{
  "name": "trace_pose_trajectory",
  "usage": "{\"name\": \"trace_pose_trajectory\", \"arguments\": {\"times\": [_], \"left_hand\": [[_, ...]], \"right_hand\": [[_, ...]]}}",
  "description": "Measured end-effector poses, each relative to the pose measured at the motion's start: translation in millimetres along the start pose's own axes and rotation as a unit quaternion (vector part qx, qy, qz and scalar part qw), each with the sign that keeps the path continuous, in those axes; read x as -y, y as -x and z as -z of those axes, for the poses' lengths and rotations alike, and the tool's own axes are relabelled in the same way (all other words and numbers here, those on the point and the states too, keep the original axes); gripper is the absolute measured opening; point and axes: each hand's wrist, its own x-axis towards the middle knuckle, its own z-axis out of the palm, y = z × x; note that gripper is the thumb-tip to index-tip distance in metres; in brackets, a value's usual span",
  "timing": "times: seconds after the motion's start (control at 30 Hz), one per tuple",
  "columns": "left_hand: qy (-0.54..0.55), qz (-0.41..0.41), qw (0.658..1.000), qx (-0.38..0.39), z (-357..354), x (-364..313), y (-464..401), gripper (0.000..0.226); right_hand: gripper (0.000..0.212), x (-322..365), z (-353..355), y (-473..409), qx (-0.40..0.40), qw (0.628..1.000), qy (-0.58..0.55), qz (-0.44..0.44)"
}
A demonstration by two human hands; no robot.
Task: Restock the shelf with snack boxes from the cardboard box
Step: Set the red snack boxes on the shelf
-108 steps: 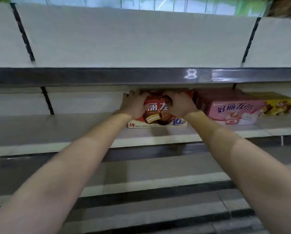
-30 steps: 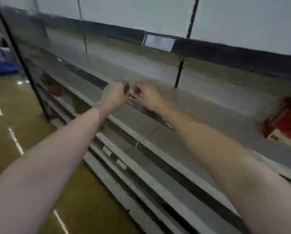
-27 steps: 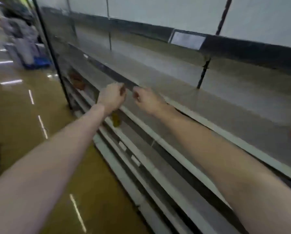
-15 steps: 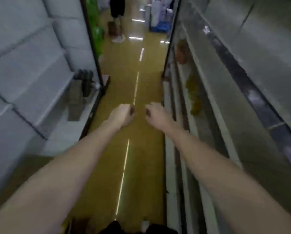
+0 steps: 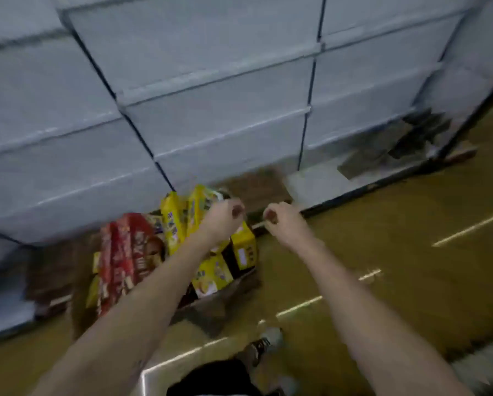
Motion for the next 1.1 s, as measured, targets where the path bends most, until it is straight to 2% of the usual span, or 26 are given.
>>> {"name": "trace_pose_trajectory", "arguments": {"times": [0.23, 0.37, 0.5, 0.63, 0.8, 0.9, 0.97, 1.1], "left_hand": [[0.036, 0.126, 0.986, -0.104, 55, 98, 76, 0.011], [0.074, 0.225, 0.957, -0.170, 73, 151, 106, 0.015], [0.119, 0.276, 0.926, -0.229, 78, 185, 126, 0.008], [0.160, 0.337, 0.897, -0.235, 68, 211, 136, 0.013], [0.145, 0.393, 0.882, -0.216, 54, 217, 145, 0.016], [0.103, 0.445, 0.871, -0.183, 51, 205, 142, 0.032], [0.088, 0.477, 0.856, -0.180, 44, 198, 138, 0.045], [0.099, 0.520, 0.824, -0.201, 27, 191, 129, 0.044]], "right_hand": [[0.015, 115, -66, -54, 0.114, 0.985, 0.017, 0.131], [0.019, 171, -103, -75, 0.159, 0.966, 0.049, 0.200], [0.017, 210, -138, -90, 0.202, 0.941, 0.083, 0.257], [0.029, 232, -169, -105, 0.198, 0.915, 0.119, 0.331], [0.038, 254, -193, -127, 0.186, 0.843, 0.179, 0.471], [0.049, 266, -200, -133, 0.248, 0.773, 0.252, 0.526], [0.053, 272, -202, -135, 0.293, 0.740, 0.265, 0.544], [0.063, 275, -202, -140, 0.354, 0.676, 0.277, 0.584]]}}
